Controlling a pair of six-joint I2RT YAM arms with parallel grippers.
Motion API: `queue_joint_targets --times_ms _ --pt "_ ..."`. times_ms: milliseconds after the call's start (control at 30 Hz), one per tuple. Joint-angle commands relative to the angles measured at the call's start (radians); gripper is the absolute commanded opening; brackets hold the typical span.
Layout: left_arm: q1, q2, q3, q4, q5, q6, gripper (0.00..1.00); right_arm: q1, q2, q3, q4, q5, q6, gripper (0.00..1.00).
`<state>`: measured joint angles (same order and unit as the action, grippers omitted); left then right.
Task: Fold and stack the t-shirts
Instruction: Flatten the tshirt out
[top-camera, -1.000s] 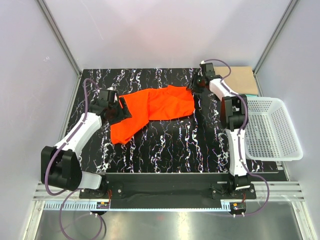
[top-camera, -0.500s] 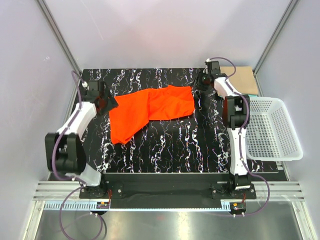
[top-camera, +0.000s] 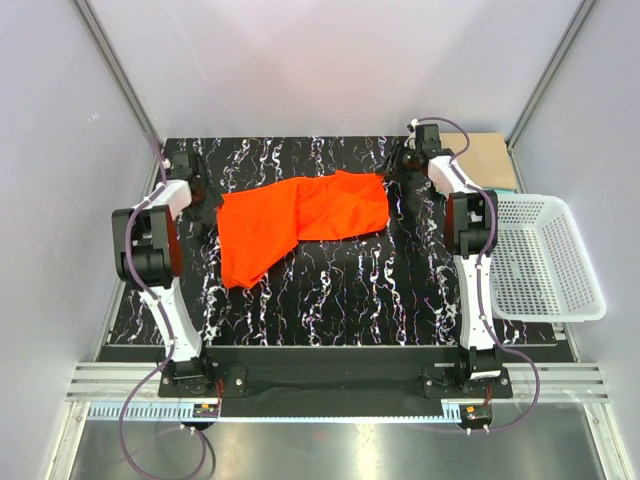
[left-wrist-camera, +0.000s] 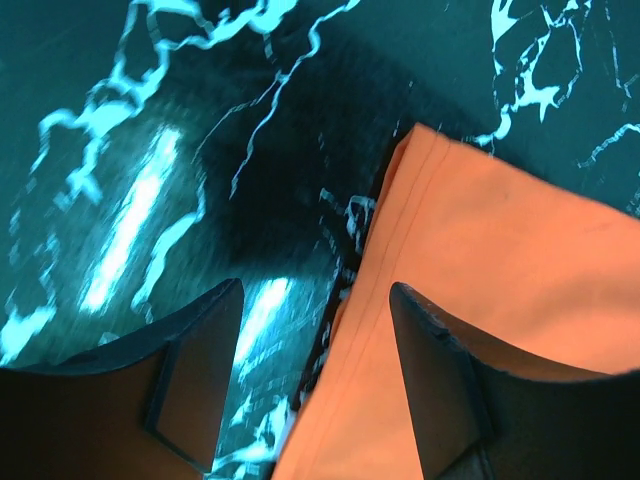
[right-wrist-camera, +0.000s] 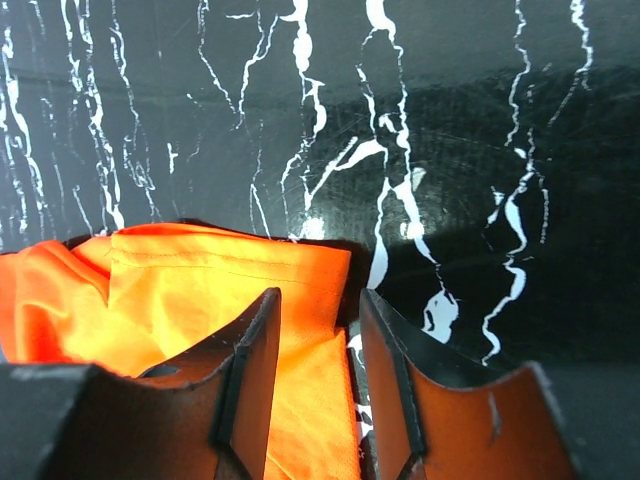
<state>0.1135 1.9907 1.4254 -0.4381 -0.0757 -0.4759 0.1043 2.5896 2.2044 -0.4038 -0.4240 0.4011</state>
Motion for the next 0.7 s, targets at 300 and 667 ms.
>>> queue_joint_targets --times_ms 300,667 --pt "0.009 0.164 0.234 0.004 0.100 0.068 0.63 -0.025 0.096 0.064 0.019 -0.108 0.042 0.26" --pt "0.008 0.197 0.259 -0.033 0.131 0.069 0.57 -0.049 0.081 0.064 0.020 -0.122 0.033 0.00"
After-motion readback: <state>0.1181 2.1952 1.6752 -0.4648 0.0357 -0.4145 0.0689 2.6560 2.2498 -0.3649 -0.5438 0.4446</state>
